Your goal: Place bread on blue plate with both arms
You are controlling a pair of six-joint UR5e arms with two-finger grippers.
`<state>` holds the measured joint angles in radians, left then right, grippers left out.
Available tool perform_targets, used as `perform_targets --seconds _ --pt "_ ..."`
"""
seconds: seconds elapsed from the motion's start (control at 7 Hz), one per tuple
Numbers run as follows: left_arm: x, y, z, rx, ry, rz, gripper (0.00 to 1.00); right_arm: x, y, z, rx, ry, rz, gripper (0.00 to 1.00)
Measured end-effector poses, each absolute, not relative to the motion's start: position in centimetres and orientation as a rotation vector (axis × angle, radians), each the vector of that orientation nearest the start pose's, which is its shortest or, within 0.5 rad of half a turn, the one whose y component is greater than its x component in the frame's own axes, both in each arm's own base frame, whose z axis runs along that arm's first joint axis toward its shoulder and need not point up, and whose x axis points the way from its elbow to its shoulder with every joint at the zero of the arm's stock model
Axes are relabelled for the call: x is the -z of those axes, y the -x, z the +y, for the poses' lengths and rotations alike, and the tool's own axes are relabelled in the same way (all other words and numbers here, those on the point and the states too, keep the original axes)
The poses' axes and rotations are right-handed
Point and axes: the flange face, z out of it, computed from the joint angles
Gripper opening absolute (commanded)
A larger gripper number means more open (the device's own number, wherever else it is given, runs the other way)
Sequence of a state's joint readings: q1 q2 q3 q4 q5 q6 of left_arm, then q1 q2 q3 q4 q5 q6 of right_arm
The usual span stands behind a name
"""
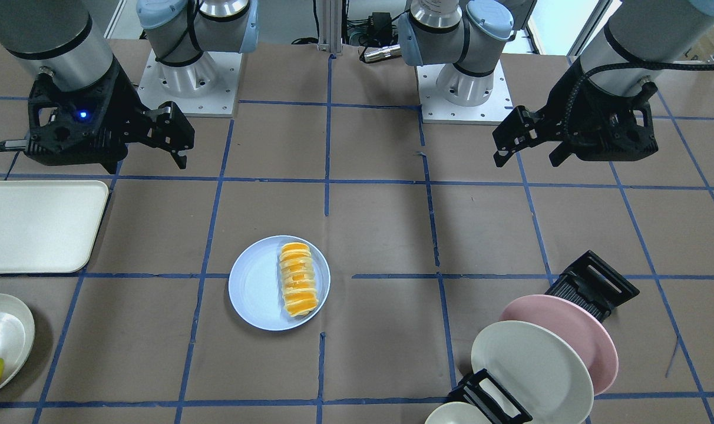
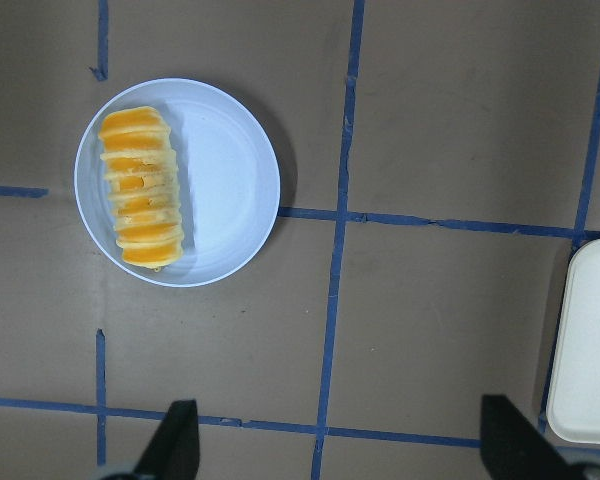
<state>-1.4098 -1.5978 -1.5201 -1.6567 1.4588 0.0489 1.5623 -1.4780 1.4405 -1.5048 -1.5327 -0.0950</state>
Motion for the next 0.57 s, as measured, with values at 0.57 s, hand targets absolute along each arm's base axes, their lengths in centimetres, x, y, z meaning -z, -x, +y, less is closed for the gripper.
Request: perform_targets --seconds 0.57 --pt "-48.9 6.2 -51.5 -0.091 0.181 3.254 1.00 -48.6 -13.0 -51.1 -0.081 0.140 3.097 1.00"
